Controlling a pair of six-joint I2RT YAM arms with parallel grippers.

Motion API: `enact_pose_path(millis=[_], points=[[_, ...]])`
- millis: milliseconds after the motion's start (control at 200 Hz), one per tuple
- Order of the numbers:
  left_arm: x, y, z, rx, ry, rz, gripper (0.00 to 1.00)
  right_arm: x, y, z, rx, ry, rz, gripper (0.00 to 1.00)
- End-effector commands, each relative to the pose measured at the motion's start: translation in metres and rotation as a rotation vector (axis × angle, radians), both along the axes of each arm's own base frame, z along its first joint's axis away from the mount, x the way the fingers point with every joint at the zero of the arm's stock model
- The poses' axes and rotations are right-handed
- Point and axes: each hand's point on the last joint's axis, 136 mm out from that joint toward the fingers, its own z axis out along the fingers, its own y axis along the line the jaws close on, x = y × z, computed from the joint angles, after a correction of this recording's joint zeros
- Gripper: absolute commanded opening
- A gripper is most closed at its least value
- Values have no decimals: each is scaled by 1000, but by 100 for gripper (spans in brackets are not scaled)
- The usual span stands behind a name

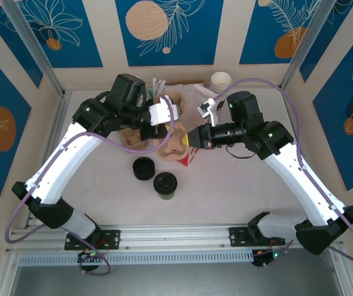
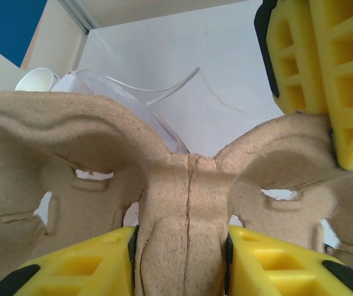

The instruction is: Pack the takeout coffee

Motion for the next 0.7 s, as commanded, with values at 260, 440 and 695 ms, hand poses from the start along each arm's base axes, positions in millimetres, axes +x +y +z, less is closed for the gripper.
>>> enact_pose_path(millis=[260,440,695], points=[[11,-9,15,-50,-45,19,35,4,-44,29,39,-84,-117,46],[17,-10,21,-62,-50,40,35,45,-89,15,-56,-70,-403,52],[11,-12,32,-104,-36,33,35,102,-130,-11,-203,-54,-715,60]])
